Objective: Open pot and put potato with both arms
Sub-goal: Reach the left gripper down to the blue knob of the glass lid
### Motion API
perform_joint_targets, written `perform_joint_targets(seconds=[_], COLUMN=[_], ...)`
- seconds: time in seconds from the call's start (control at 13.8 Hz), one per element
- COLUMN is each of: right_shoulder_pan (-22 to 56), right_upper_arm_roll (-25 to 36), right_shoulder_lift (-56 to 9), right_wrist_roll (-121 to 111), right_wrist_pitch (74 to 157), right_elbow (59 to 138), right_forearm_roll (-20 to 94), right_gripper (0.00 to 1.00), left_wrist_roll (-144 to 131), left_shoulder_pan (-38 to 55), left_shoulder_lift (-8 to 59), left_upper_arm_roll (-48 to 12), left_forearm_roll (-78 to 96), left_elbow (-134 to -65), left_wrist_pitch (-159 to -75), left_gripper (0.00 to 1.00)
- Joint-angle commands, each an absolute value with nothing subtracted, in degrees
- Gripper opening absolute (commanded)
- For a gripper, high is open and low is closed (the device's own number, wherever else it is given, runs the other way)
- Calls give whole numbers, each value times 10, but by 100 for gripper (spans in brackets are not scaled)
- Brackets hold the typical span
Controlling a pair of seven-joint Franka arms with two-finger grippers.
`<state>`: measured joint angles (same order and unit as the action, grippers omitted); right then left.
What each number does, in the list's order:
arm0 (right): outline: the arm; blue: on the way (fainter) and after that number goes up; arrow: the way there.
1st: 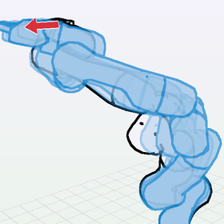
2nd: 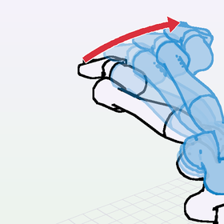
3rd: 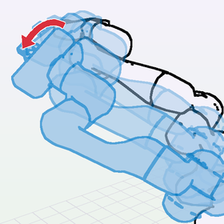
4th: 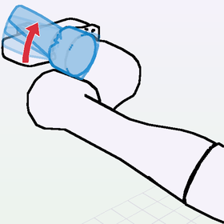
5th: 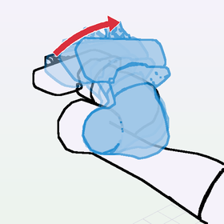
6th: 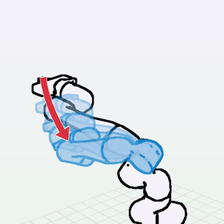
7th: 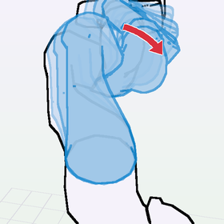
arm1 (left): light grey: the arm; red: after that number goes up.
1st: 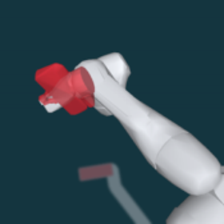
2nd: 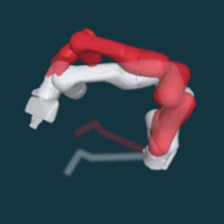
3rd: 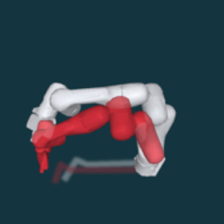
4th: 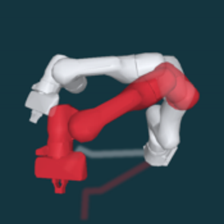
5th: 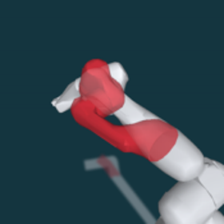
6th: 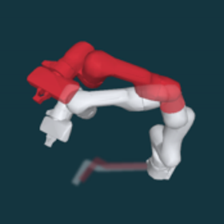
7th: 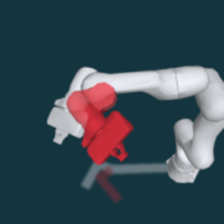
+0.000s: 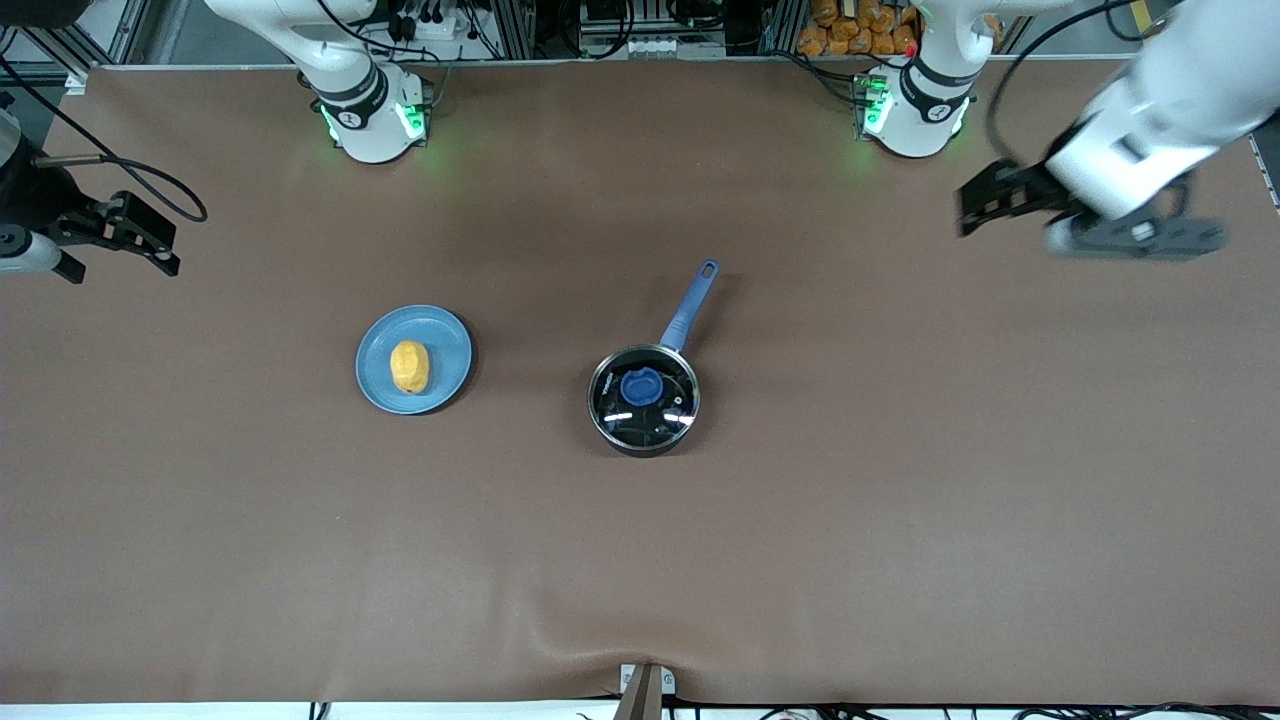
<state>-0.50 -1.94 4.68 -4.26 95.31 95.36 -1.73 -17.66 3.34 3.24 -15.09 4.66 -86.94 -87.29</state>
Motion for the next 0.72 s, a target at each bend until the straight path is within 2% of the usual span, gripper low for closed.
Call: perform_joint_targets(seconds=[0.0, 0.43, 0.65], right_shoulder_pan=[-10, -11, -11], right_upper_arm_roll=[-23, -23, -23], right_shoulder_lift=[45, 44, 42], right_wrist_roll=[-36, -37, -37], right_wrist_pitch=[945, 945, 945], right_elbow=[945, 947, 948], right_forearm_roll=[-11, -11, -11], right_gripper=[100, 100, 100], left_wrist_roll=[-239, -339, -416], left_shoulder_pan=[61, 181, 234], left_shoulder_lift=[98, 197, 241], left_upper_arm_roll=[-177, -176, -173], left_forearm_roll=[37, -7, -46], left_elbow=[-840, -840, -820], left_wrist_pitch=[-920, -1035, -1059], left_gripper=[100, 100, 100])
